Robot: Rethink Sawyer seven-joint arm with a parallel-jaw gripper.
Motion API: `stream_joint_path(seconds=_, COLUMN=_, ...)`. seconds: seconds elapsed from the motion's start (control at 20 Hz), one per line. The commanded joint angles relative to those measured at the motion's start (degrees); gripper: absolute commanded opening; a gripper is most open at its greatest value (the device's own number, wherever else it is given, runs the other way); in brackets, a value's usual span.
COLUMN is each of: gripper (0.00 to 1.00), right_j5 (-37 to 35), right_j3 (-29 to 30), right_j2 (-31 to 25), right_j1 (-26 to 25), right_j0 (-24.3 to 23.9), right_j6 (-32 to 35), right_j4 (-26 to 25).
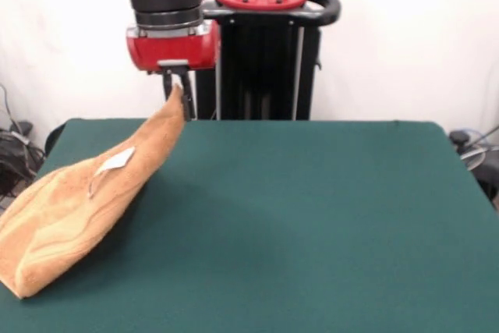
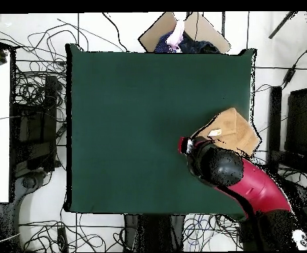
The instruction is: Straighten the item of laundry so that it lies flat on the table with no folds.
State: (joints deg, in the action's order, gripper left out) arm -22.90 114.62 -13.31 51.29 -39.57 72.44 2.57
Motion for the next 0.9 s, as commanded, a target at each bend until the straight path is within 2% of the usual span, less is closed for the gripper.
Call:
stream_joint_path(seconds=0.05, gripper=0.0, right_j5=6.0, right_j3=3.2, right_j2=1.0, right_j1=-3.9, right_j0=1.8, right_j6=16.4, right_j4=3.2)
stream_joint_path(seconds=0.55, gripper=0.0, right_j5=15.7, right_j3=1.0, right_j2=-0.3, right_j1=-12.8, right_j0=0.9, right_j6=15.8, right_j4=1.7)
stream_joint_path(seconds=0.9, gripper=0.0, right_j5=20.3, right_j3=1.4, right_j2=3.7, right_j1=-12.9, right_j0=4.9, right_j6=17.5, right_j4=2.5)
